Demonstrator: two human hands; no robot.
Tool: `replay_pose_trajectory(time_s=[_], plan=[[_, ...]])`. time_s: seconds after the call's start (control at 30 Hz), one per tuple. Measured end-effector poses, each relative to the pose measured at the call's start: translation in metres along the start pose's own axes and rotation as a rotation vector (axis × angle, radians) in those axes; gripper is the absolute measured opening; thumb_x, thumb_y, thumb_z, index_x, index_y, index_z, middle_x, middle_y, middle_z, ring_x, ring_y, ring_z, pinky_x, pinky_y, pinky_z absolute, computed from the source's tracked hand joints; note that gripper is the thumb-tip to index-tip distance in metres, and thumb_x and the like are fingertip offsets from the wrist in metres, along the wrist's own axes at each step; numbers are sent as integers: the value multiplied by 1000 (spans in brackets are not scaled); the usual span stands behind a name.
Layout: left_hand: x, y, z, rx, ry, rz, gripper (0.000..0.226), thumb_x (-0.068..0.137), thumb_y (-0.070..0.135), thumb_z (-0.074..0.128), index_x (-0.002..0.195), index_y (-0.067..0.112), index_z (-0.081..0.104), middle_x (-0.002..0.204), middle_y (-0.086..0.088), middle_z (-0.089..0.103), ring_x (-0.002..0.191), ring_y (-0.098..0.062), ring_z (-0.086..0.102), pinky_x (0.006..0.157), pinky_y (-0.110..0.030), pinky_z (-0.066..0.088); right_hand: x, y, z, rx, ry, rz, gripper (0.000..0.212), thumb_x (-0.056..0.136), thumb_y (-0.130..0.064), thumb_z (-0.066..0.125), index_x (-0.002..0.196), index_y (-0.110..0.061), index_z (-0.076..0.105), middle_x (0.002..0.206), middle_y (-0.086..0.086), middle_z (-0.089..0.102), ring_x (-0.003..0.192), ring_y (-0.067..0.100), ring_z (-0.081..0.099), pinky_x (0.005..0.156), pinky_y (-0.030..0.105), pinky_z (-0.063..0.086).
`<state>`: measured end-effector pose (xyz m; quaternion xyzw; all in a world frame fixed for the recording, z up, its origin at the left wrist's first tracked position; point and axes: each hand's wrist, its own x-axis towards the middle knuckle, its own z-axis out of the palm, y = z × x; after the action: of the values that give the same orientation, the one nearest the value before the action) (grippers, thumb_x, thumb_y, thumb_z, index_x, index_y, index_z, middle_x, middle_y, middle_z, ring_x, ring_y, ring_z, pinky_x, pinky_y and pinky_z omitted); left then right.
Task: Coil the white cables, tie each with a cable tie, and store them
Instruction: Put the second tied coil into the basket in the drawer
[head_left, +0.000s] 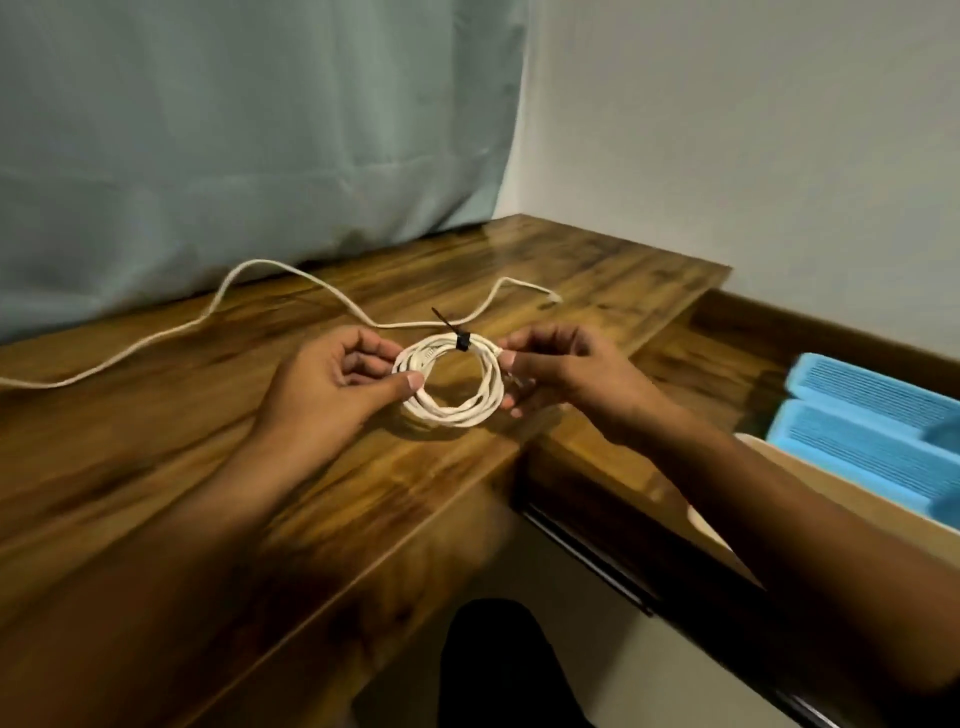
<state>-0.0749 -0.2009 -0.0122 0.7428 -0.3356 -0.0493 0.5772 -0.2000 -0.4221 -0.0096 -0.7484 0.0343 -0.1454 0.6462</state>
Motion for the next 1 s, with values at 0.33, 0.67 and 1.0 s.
replay_pose_trajectory(time_s=[0.33, 0.67, 1.0], plan=[[19, 45, 185, 70, -296, 87, 16, 75, 34, 85, 81, 24, 74, 71, 2, 75, 69, -17, 70, 69, -34, 52, -120, -3, -158, -328, 365, 131, 10, 95, -9, 70, 100, -2, 66, 91, 16, 76, 80, 25, 73, 65, 34, 59], [-23, 60, 292, 452, -611, 316, 19, 85, 32, 77, 100, 28, 66, 81, 12, 73, 84, -6, 69, 91, -35, 55, -215, 29, -211, -610, 343, 468, 9, 90, -14, 78, 92, -9, 71, 70, 2, 72, 55, 13, 57, 49, 26, 42], [-38, 67, 325, 1020, -888, 532, 25, 92, 44, 68, 107, 24, 69, 115, 1, 70, 122, -18, 58, 127, -50, 7, -226, 75, -214, -860, 188, 557, 10, 86, -15, 79, 87, -21, 71, 73, -6, 71, 52, -3, 61, 56, 23, 48]])
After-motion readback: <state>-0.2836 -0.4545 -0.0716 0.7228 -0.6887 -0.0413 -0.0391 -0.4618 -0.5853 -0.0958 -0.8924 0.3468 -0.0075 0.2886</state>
